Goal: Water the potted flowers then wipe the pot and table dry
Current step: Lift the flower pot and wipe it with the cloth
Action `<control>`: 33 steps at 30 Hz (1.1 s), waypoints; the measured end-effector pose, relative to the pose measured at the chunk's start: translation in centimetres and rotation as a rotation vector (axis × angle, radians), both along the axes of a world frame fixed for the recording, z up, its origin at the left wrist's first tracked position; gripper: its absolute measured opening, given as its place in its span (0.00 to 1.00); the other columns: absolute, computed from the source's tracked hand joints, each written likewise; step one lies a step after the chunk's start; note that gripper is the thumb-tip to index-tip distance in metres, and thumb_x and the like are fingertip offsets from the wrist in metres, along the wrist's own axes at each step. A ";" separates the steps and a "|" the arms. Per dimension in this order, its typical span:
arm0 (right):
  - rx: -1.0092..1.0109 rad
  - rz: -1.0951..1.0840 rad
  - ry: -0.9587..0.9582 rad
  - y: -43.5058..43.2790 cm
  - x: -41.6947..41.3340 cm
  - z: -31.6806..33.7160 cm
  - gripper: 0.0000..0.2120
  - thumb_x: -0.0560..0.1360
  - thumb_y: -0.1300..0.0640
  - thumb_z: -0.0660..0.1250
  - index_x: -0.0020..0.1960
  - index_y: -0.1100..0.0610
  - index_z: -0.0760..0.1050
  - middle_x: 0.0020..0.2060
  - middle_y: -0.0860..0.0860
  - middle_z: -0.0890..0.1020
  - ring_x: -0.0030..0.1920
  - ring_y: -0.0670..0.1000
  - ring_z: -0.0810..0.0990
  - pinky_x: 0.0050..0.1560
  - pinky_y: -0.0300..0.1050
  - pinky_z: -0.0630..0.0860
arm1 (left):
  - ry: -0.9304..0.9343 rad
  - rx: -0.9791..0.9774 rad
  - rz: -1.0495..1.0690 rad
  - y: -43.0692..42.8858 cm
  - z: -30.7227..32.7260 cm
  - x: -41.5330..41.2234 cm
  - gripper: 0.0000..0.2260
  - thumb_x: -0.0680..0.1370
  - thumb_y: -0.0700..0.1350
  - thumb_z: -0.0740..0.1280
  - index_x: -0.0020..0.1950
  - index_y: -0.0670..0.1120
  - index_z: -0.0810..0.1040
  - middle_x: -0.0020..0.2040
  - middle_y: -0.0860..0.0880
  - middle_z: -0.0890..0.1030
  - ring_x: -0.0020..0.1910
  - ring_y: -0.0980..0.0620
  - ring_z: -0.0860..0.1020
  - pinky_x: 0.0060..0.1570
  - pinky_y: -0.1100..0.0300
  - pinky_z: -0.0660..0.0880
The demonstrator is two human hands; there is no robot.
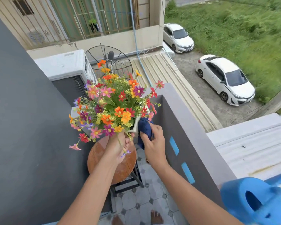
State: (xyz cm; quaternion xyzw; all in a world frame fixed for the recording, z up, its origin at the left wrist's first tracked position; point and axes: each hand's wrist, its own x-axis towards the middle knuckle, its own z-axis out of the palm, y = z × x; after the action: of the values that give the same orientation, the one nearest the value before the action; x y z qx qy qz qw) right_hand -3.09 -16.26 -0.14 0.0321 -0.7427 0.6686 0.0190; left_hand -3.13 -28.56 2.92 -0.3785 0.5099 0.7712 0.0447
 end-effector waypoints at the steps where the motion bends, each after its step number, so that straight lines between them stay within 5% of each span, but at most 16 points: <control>1: -0.026 -0.004 0.020 -0.1 -0.3 0.7 0.07 0.76 0.67 0.67 0.50 0.56 0.78 0.48 0.55 0.74 0.52 0.51 0.75 0.49 0.35 0.71 | -0.016 -0.011 -0.017 0.2 -0.2 -0.2 0.13 0.85 0.41 0.48 0.50 0.41 0.71 0.31 0.47 0.68 0.15 0.58 0.63 0.16 0.67 0.55; 6: -0.024 -0.042 0.058 -0.1 -4.1 2.7 0.07 0.78 0.65 0.66 0.55 0.58 0.79 0.48 0.52 0.74 0.50 0.40 0.74 0.47 0.31 0.68 | 0.028 -0.022 -0.038 0.8 0.5 0.3 0.13 0.85 0.43 0.50 0.49 0.42 0.72 0.32 0.46 0.70 0.17 0.59 0.62 0.18 0.66 0.55; 10: -0.094 -0.076 0.019 0.8 -6.9 3.5 0.18 0.80 0.68 0.64 0.54 0.44 0.75 0.56 0.57 0.72 0.45 0.34 0.74 0.44 0.26 0.71 | 0.068 0.026 -0.067 0.5 0.4 0.9 0.15 0.85 0.43 0.50 0.45 0.41 0.72 0.30 0.46 0.73 0.18 0.59 0.63 0.17 0.67 0.56; 12: -0.027 -0.095 -0.006 1.5 -7.5 2.9 0.10 0.80 0.68 0.63 0.52 0.55 0.77 0.53 0.58 0.71 0.38 0.32 0.74 0.39 0.26 0.71 | 0.052 0.061 -0.076 0.0 0.5 0.8 0.15 0.85 0.43 0.50 0.44 0.40 0.72 0.25 0.48 0.74 0.17 0.58 0.64 0.16 0.66 0.57; 14: 0.030 -0.082 -0.022 1.9 -7.4 1.7 0.04 0.79 0.65 0.63 0.45 0.64 0.73 0.48 0.57 0.70 0.38 0.39 0.76 0.40 0.41 0.76 | 0.043 0.061 -0.075 -0.1 0.7 0.8 0.15 0.85 0.41 0.50 0.45 0.39 0.72 0.23 0.48 0.73 0.17 0.58 0.63 0.15 0.67 0.57; 16: 0.063 -0.070 -0.059 2.0 -6.5 0.0 0.04 0.78 0.61 0.64 0.46 0.61 0.74 0.48 0.58 0.72 0.47 0.53 0.76 0.47 0.52 0.76 | 0.060 0.082 -0.030 -0.1 0.9 0.8 0.12 0.85 0.39 0.49 0.51 0.38 0.72 0.27 0.46 0.73 0.16 0.57 0.63 0.16 0.67 0.57; 21: 0.065 -0.029 0.003 0.9 -1.7 -1.4 0.10 0.77 0.66 0.67 0.56 0.56 0.79 0.50 0.53 0.75 0.53 0.40 0.73 0.52 0.35 0.69 | 0.059 0.012 -0.012 -0.1 1.2 0.0 0.11 0.85 0.38 0.47 0.58 0.40 0.68 0.31 0.44 0.71 0.16 0.58 0.63 0.17 0.68 0.56; 24: -0.013 -0.013 0.033 -0.1 0.2 -0.5 0.14 0.76 0.63 0.67 0.49 0.43 0.77 0.46 0.40 0.74 0.52 0.53 0.75 0.52 0.47 0.75 | 0.019 -0.081 -0.011 0.0 0.3 -0.4 0.12 0.84 0.38 0.47 0.54 0.39 0.70 0.32 0.46 0.70 0.15 0.60 0.63 0.15 0.68 0.56; 26: -0.098 -0.031 -0.015 -0.7 0.2 0.5 0.08 0.76 0.59 0.67 0.45 0.46 0.76 0.46 0.43 0.74 0.49 0.55 0.77 0.48 0.58 0.79 | 0.020 -0.130 -0.018 0.2 -0.4 -0.7 0.13 0.84 0.39 0.48 0.51 0.41 0.71 0.33 0.47 0.67 0.15 0.61 0.62 0.15 0.69 0.56; 29: -0.113 -0.076 -0.009 -0.6 -1.3 1.6 0.05 0.77 0.61 0.68 0.45 0.53 0.76 0.45 0.53 0.75 0.44 0.52 0.76 0.46 0.50 0.73 | 0.030 -0.135 -0.018 0.5 -0.1 -0.5 0.12 0.85 0.41 0.52 0.47 0.42 0.72 0.33 0.46 0.69 0.16 0.60 0.62 0.15 0.69 0.56; 33: -0.125 -0.107 -0.015 0.5 -4.7 2.9 0.10 0.77 0.56 0.65 0.46 0.41 0.76 0.44 0.55 0.77 0.42 0.54 0.75 0.45 0.50 0.72 | 0.028 -0.253 -0.174 0.6 1.2 1.1 0.12 0.85 0.43 0.52 0.51 0.44 0.74 0.34 0.46 0.75 0.18 0.59 0.64 0.21 0.64 0.57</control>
State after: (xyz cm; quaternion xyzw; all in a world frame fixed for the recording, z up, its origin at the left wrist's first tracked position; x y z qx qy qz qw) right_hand -7.81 -15.80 2.78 -0.0140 -0.7002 0.7120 0.0510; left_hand -2.07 -27.96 4.12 -0.3246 0.6344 0.6993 0.0564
